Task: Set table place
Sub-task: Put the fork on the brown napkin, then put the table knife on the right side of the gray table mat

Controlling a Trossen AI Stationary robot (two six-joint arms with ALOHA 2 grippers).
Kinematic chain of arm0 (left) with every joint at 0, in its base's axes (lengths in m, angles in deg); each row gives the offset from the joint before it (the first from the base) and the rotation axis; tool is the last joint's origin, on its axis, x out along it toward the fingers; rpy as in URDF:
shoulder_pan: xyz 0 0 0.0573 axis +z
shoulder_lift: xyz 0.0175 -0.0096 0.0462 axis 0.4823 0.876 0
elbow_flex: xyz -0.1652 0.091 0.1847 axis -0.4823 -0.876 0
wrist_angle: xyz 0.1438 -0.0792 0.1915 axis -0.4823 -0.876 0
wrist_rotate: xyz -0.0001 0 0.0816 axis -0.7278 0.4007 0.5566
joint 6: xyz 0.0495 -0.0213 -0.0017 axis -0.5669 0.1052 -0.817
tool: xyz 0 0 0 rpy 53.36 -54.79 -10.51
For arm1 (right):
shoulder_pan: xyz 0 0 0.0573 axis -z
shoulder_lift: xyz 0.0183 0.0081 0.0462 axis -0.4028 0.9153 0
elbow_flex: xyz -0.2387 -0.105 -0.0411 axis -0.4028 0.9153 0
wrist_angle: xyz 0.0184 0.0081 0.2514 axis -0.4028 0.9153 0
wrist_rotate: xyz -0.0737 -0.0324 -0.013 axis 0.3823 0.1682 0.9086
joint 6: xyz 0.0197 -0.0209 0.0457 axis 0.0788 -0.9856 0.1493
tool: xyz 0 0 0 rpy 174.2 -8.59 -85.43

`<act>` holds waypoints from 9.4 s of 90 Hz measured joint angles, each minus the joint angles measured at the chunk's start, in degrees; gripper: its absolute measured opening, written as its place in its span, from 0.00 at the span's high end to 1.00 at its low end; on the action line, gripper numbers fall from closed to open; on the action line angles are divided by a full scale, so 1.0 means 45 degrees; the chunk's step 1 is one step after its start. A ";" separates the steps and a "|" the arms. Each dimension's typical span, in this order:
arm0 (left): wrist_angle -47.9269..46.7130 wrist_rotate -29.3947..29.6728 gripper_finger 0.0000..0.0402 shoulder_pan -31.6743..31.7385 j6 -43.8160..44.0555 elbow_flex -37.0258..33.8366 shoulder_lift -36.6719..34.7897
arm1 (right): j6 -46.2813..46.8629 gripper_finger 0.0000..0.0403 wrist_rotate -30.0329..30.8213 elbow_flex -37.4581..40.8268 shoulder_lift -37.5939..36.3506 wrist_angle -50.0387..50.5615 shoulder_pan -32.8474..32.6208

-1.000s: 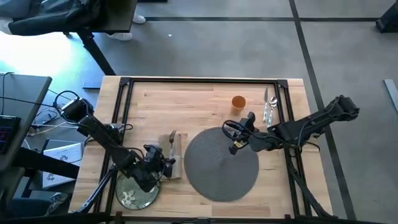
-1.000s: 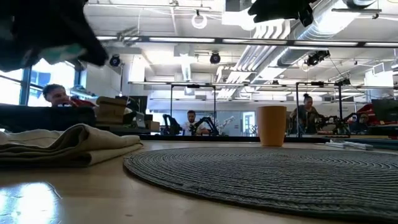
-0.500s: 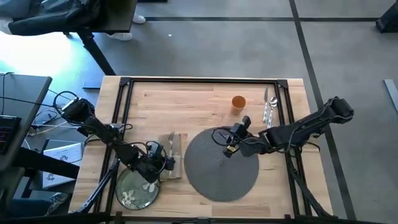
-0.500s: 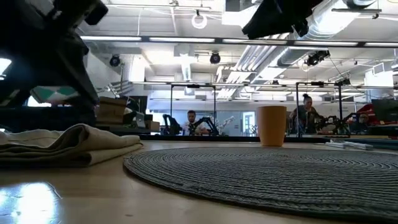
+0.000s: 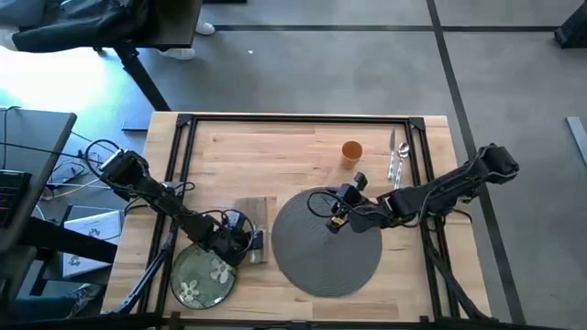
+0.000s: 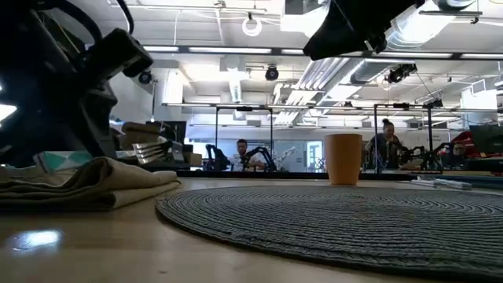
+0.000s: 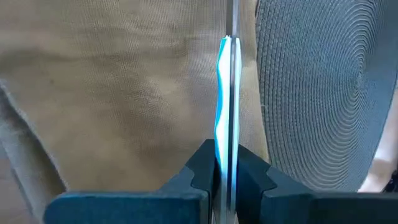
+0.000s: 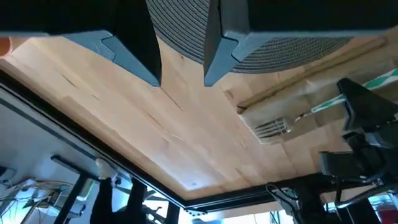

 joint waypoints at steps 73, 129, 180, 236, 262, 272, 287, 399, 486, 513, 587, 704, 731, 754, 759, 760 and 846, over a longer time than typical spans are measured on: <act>-0.0457 -0.1030 0.80 0.0233 0.0498 0.0000 0.0000 | -0.0071 0.76 0.0005 0.0000 0.0000 0.0005 -0.0001; -0.1708 -0.2339 0.71 0.0233 -0.2676 -0.0029 -0.1527 | -0.0071 0.76 -0.0024 -0.0005 0.0000 0.0005 0.0000; -0.0963 -0.1363 0.71 0.0564 -0.9952 0.0899 -0.1253 | -0.1404 0.76 -0.3197 -0.0024 0.0994 -0.2630 0.0008; -0.1145 -0.1615 0.71 0.0817 -1.4938 0.0899 -0.0787 | -0.1326 0.76 -0.8216 -0.0574 0.6101 -0.7630 0.1655; -0.1195 -0.1637 0.71 0.0908 -1.5168 0.0899 -0.0787 | -0.1022 0.76 -0.9296 -0.3993 0.8328 -0.6020 0.2867; -0.1482 -0.1693 0.71 0.0908 -1.5155 0.0894 -0.0793 | -0.1448 0.76 -0.9417 -0.5130 0.9410 -0.5641 0.3155; -0.2168 -0.2131 0.71 0.0908 -1.5158 0.0894 -0.0801 | -0.1701 0.76 -1.0214 -0.6562 1.0644 -0.4459 0.3552; -0.3069 -0.2638 0.71 0.0913 -1.6505 0.1603 -0.0230 | -0.1623 0.76 -1.0288 -0.7332 1.1062 -0.3401 0.3555; -0.6126 -0.0642 0.71 -0.0168 -1.3816 0.1077 -0.2039 | -0.0416 0.76 -0.7087 -0.3044 0.4533 0.2974 0.0258; -0.5045 -0.1707 0.71 0.0414 -1.4647 -0.0030 -0.1454 | 0.0629 0.76 -0.6413 -0.2186 0.4541 0.2847 -0.0324; -0.4193 -0.2530 0.71 0.1129 -1.5628 0.0346 -0.1559 | 0.0930 0.76 -0.5731 -0.2191 0.4541 0.4047 -0.0364; -0.6626 -0.2054 0.71 0.1887 -1.8147 0.2282 -0.0812 | 0.1178 0.76 -0.5727 -0.2195 0.3128 0.4313 -0.0308; -0.7454 -0.0802 0.71 0.1311 -1.7338 0.3128 -0.1895 | 0.4988 0.68 -0.3554 -0.2148 -0.0208 0.8745 0.0698; -0.7388 -0.0359 0.71 0.1025 -1.7140 0.3128 -0.2035 | 0.8613 0.49 -0.2560 0.0128 -0.1841 1.2619 0.3652; -0.7366 -0.0335 0.71 0.1025 -1.7140 0.3128 -0.2035 | 0.8553 0.47 -0.2934 0.0993 -0.2162 1.2024 0.4504; -0.7355 -0.0333 0.71 0.1025 -1.7140 0.3128 -0.2035 | 0.8511 0.46 -0.3017 0.1174 -0.2228 1.1841 0.4662; -0.7232 -0.0272 0.71 0.1030 -1.7286 0.3138 -0.2037 | 0.4810 0.50 -0.5773 0.6129 -0.2686 0.4229 1.2568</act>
